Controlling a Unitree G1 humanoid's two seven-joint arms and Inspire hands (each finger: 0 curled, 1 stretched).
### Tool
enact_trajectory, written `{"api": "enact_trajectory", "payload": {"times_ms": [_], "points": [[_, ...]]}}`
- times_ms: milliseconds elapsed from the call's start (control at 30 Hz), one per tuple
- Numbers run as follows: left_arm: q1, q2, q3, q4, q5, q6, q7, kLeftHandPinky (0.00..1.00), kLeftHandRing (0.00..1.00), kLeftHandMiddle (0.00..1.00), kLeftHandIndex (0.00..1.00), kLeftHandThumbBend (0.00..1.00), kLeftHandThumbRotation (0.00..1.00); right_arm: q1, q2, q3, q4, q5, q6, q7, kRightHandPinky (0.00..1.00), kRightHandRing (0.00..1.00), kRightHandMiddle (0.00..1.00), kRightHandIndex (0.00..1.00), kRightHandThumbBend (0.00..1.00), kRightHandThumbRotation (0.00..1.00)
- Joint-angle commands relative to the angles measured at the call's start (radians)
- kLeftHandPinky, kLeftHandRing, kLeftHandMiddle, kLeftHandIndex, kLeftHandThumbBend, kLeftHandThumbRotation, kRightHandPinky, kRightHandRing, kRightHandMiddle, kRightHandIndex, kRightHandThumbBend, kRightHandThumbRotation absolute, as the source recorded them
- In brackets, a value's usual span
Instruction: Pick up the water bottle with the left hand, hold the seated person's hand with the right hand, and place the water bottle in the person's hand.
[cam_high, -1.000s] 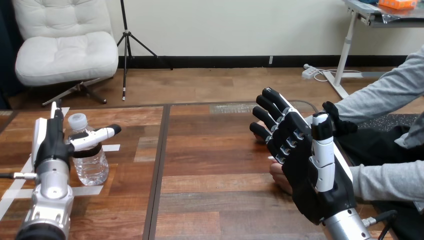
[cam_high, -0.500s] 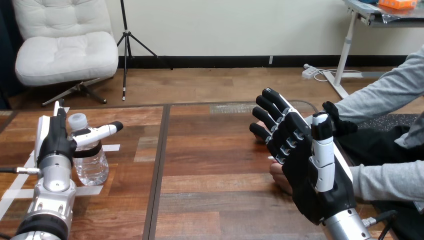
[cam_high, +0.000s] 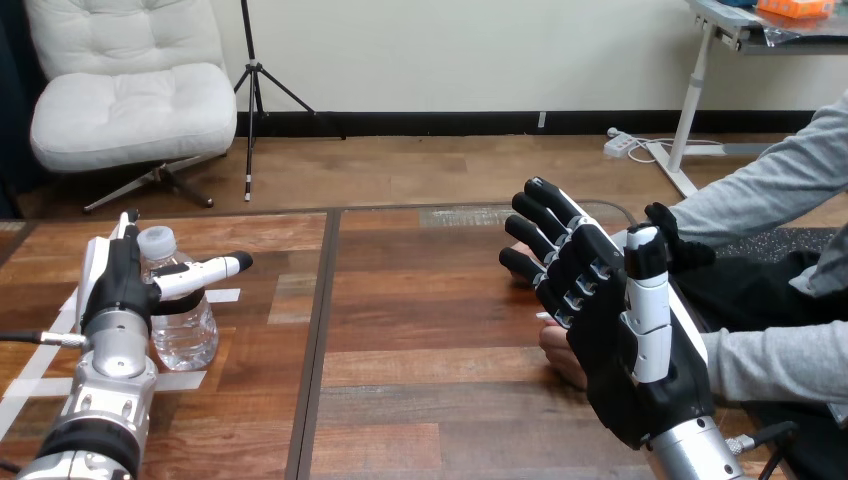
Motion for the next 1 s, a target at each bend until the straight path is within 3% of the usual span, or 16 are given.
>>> {"api": "enact_trajectory", "payload": {"times_ms": [0, 967], "points": [[-0.099, 0.037, -0.012, 0.0, 0.01, 0.002, 0.0, 0.93, 1.0, 1.0, 1.0, 0.98, 0.22, -0.05, -0.005, -0.01, -0.057, 0.004, 0.003, -0.006, 0.91, 0.95, 0.94, 0.92, 0.74, 1.0], [-0.103, 0.058, -0.041, 0.001, 0.027, 0.047, 0.011, 0.93, 1.0, 1.0, 1.0, 0.96, 0.22, -0.053, -0.005, -0.013, -0.056, 0.008, 0.003, -0.001, 0.92, 0.95, 0.94, 0.92, 0.74, 1.0]]}}
